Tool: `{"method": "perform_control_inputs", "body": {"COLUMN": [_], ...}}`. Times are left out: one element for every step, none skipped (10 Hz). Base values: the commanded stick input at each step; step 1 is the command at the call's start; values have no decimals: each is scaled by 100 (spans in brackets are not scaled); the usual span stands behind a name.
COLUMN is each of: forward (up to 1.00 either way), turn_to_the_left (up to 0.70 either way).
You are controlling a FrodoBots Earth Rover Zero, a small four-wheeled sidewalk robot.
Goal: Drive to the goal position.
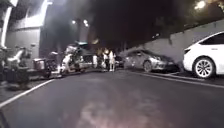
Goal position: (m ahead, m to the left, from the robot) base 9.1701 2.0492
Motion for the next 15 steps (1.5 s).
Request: {"method": "perform_control_inputs", "body": {"forward": [70, 70, 70, 70, 70, 70, 70, 70, 70, 70, 70, 70, 70, 70, 70], "turn_to_the_left": [0, 0, 0, 0, 0, 0, 0, 0, 0, 0, 0, 0, 0, 0, 0]}}
